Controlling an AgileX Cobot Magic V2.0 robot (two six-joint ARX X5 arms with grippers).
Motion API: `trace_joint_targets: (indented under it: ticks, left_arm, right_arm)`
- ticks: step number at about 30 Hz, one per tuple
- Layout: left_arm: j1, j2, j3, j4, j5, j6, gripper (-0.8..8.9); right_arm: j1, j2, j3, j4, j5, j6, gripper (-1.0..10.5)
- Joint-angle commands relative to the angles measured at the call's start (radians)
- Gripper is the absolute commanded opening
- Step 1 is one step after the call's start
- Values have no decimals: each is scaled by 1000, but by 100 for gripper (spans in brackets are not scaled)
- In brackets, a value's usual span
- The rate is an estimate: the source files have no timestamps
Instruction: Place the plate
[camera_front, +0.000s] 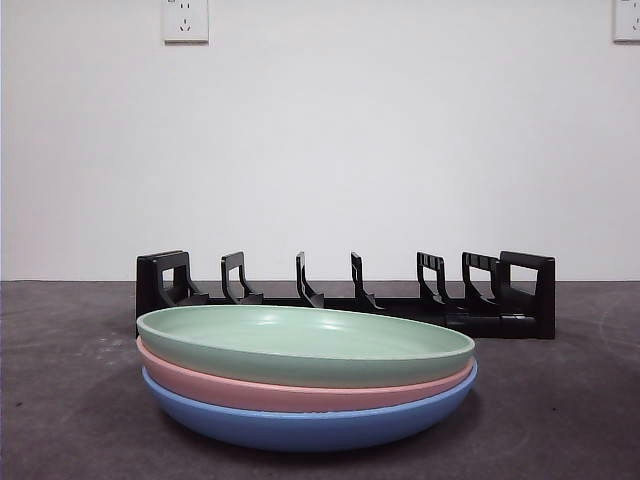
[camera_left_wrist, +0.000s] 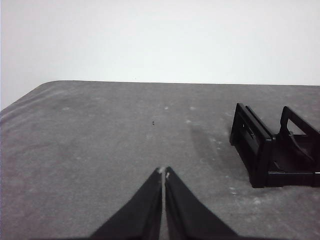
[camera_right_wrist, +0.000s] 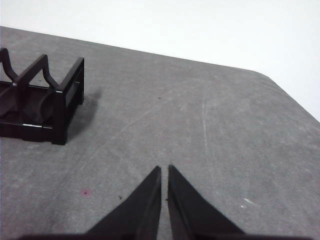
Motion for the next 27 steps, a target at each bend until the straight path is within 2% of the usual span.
trace_joint_targets:
  ticks: [1,27]
  left_arm:
    - [0,-1,-17,12,2,-3,7]
    - [0,-1,-17,12,2,-2,7]
  right_arm:
    - [-1,-1,-4,16,0,14,21]
    - [-1,-1,-4,47,0,14,21]
